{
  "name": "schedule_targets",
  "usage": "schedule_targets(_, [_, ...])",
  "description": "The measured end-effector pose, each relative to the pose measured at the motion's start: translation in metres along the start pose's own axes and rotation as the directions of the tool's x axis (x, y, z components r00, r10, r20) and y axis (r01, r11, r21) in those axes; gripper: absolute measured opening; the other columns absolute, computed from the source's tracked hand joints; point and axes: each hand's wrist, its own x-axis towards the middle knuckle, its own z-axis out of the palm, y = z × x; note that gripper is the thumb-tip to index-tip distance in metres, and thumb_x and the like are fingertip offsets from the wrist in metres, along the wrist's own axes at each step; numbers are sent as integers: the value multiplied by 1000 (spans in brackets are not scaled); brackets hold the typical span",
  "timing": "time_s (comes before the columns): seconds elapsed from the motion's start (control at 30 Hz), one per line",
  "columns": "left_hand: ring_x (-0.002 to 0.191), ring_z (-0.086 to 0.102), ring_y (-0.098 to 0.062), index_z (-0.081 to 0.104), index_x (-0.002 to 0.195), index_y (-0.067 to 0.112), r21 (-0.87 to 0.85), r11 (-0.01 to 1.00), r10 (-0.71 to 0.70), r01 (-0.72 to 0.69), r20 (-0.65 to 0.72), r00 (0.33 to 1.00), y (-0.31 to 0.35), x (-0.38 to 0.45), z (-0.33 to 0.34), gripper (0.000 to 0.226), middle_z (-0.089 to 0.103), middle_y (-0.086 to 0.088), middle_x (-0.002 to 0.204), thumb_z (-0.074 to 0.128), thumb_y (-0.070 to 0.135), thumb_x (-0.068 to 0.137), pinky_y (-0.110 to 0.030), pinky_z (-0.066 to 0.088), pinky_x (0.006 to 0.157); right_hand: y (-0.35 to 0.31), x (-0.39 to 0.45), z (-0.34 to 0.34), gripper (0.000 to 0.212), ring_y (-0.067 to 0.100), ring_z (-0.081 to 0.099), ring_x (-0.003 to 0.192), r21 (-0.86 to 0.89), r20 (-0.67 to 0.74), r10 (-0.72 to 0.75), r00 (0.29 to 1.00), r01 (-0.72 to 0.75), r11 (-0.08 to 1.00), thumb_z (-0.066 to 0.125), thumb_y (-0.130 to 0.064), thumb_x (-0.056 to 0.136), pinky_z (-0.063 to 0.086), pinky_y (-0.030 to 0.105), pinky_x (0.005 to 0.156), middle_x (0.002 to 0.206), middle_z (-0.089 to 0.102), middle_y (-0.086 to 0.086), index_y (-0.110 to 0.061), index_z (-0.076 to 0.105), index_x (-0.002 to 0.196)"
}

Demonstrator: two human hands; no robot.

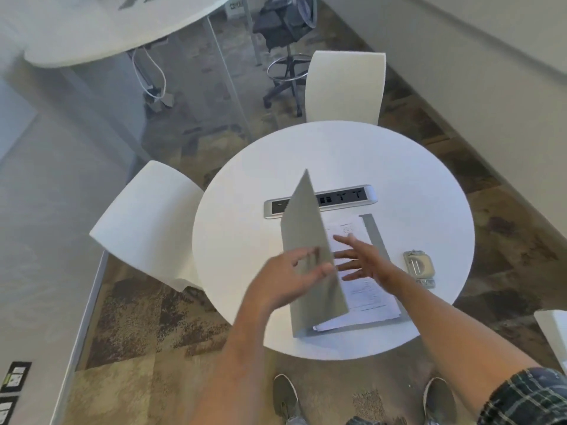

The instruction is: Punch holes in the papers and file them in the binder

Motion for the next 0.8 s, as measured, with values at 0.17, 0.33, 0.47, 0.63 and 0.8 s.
schedule_targets(0.17, [151, 28, -25, 44, 149, 42, 463, 884, 1, -74, 154, 988, -28, 49, 79, 72, 24, 1, 167, 65, 67, 84, -41, 25, 121, 1, -20, -50, 82, 32, 64, 85, 65, -141, -21, 990, 31, 997, 75, -76, 72, 47, 32, 63, 114, 71, 11, -19, 67, 130])
schedule_targets(0.33, [154, 0, -40, 8, 157, 47, 659, 747, -66, -90, 208, 976, -62, 59, 131, 96, -11, 1, 170, 69, 58, 84, -58, 23, 120, 29, -22, -66, 73, 25, 63, 109, -580, -462, -90, 883, -224, 784, 76, -25, 87, 47, 32, 86, 127, 64, 7, -19, 44, 152])
schedule_targets(0.47, [154, -11, -41, 3, 158, 45, 672, 741, -82, -5, 98, 992, -81, 54, 154, 96, -20, -1, 168, 67, 55, 88, -55, 17, 123, 64, -22, -60, 69, 30, 51, 133, -814, -325, -52, 944, -251, 524, 69, -24, 86, 48, 44, 105, 151, 46, 8, -25, 47, 151])
schedule_targets(0.63, [155, -9, -41, 11, 160, 39, 718, 696, -48, -14, 66, 997, -88, 51, 165, 85, -14, -3, 170, 61, 55, 93, -55, 13, 124, 84, -26, -44, 65, 23, 39, 144, -931, -227, -42, 973, -204, 303, 62, -29, 92, 42, 39, 112, 165, 31, -4, -33, 43, 154])
schedule_targets(0.8, [146, 26, -43, 34, 152, 24, 737, 674, 38, -46, 27, 999, -76, 54, 157, 81, 22, -10, 162, 59, 65, 86, -56, 24, 117, 75, -28, -41, 59, 21, 40, 145, -956, -218, -94, 971, -193, 221, 56, -41, 98, 43, 39, 111, 165, 34, -4, -29, 43, 154])
